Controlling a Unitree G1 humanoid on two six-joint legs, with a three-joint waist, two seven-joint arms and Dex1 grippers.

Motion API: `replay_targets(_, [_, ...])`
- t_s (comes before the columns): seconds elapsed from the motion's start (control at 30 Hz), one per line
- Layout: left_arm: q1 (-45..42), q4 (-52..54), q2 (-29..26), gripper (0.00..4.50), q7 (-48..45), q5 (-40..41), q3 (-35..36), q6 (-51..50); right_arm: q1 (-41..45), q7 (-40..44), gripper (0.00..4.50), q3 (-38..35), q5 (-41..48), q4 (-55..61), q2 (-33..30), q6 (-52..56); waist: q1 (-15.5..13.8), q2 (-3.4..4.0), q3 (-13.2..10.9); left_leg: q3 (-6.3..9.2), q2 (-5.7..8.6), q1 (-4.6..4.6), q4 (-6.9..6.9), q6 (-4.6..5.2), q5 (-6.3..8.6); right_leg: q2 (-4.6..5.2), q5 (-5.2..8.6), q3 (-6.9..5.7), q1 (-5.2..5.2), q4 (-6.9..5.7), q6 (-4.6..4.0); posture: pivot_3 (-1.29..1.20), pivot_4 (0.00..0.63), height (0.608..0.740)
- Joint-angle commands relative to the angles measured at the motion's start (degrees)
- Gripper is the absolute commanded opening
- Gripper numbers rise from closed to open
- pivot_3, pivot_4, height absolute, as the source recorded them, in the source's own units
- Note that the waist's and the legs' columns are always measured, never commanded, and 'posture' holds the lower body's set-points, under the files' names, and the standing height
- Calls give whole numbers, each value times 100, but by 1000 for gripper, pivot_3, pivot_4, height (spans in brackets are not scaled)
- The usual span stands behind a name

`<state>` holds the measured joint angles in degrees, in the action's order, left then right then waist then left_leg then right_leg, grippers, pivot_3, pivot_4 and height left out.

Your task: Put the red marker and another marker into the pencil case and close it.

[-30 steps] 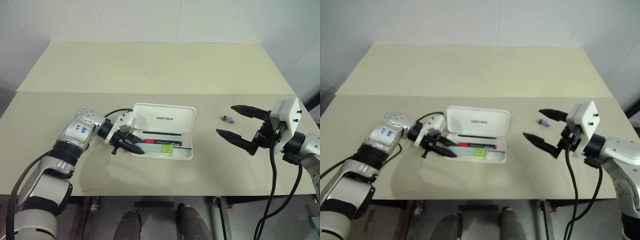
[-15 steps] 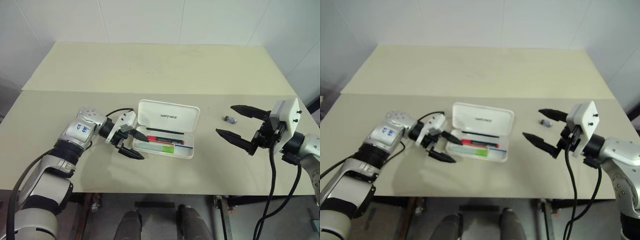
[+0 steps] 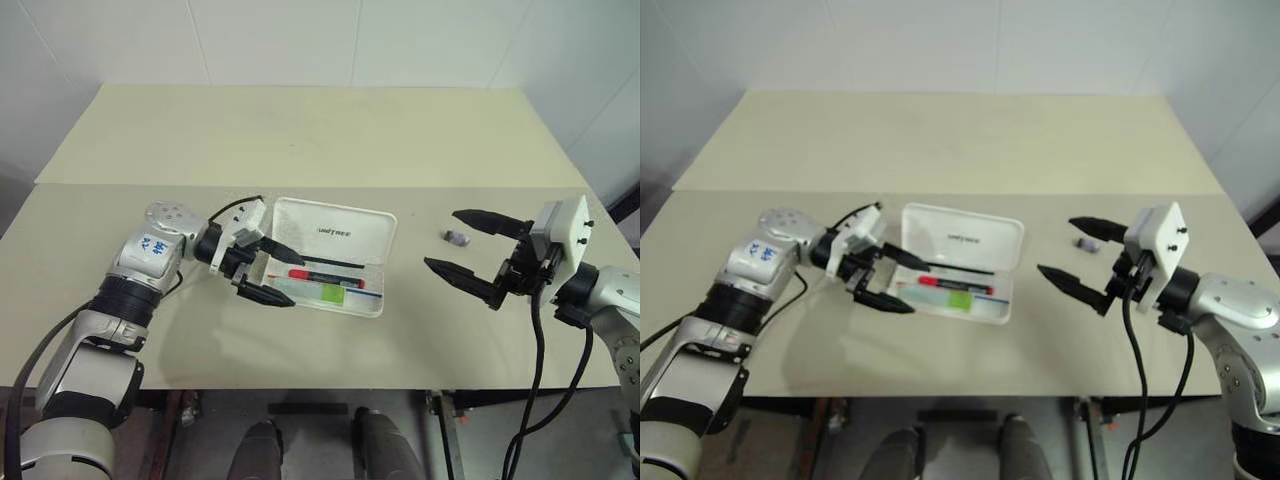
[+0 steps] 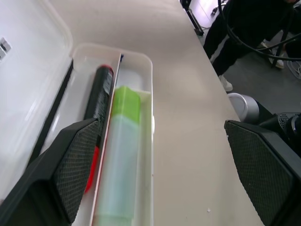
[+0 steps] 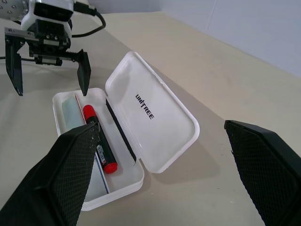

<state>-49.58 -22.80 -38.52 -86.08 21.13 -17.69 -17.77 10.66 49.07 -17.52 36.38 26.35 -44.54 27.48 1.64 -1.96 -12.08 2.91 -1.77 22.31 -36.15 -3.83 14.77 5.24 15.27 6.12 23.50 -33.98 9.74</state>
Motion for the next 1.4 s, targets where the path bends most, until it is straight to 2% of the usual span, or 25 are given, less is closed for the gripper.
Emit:
replay_targets(0.03, [69, 272, 0, 4464, -436, 180, 291, 80, 120, -7, 4500, -6, 6, -8, 10, -135, 0, 0, 0, 0, 0, 0, 0, 0, 1, 0, 0, 0, 0, 0, 1, 0, 150, 740])
replay_targets(0.27, [188, 1060, 177, 4464, 152, 846, 1217, -264, 270, -68, 4500, 220, -814, -1153, -11, -659, 0, 0, 0, 0, 0, 0, -1, 0, 1, 0, -1, -1, 0, 1, 3, 0, 150, 740])
replay_targets(0.4, [177, 1408, 193, 4464, 249, 1098, 1463, -625, 512, 122, 4500, 421, -1140, -1918, -64, -953, 7, 0, 0, 0, 0, -1, -3, -1, 1, 1, -3, 0, -1, 0, 6, 0, 150, 740])
replay_targets(0.57, [176, 1601, 144, 4464, 192, 1202, 1546, -878, 1023, 455, 4500, 705, -1467, -2963, -18, -1414, 47, 1, -1, -1, 0, -3, -2, -1, 1, 0, -3, 0, -1, -2, 7, 0, 150, 740])
replay_targets(0.83, [-145, 1115, -7, 4464, -158, 957, 1542, -612, 2555, 1238, 4500, 1336, -2100, -5815, 291, -2501, 153, 4, -3, -3, 0, -5, -2, -2, 0, -1, -5, 0, -2, -1, 11, 0, 150, 740])
replay_targets(1.07, [-220, 1216, -70, 4464, -40, 1019, 1601, -729, 3572, 1499, 4500, 1500, -2629, -7826, 412, -3319, 178, 16, -10, -4, 0, -1, 4, -4, -1, 1, -4, 0, 0, 3, 14, 0, 150, 740])
replay_targets(1.4, [-67, 1583, -187, 4464, 180, 1101, 1760, -934, 4388, 1297, 4500, 1459, -3126, -9342, 497, -3850, 248, 25, -15, -4, 0, -3, 6, -10, -4, 1, -2, 1, 0, 0, 15, 0, 150, 740])
